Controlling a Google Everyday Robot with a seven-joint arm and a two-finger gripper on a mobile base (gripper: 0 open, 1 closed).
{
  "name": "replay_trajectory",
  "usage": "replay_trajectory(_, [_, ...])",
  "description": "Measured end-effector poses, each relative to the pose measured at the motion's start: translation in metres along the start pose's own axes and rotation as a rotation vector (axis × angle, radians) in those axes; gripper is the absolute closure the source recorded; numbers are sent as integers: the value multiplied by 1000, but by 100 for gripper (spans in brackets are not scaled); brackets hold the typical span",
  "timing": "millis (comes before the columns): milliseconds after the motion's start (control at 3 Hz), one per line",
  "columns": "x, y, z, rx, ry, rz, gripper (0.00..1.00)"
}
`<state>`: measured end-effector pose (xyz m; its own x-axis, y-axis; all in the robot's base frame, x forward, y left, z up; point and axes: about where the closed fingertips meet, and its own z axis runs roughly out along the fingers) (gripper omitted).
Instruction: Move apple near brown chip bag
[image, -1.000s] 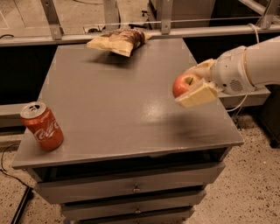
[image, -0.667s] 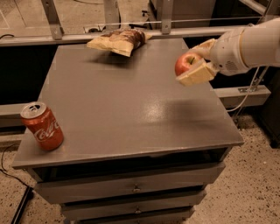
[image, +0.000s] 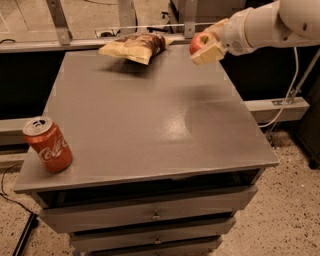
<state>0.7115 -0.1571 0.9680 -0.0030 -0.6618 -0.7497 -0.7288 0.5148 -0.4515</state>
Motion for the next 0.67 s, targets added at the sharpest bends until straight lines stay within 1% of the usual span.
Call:
replay_trajectory(333, [-5, -23, 57, -35, -42, 36, 100])
replay_trajectory(667, [-11, -39, 101, -62, -61, 75, 100])
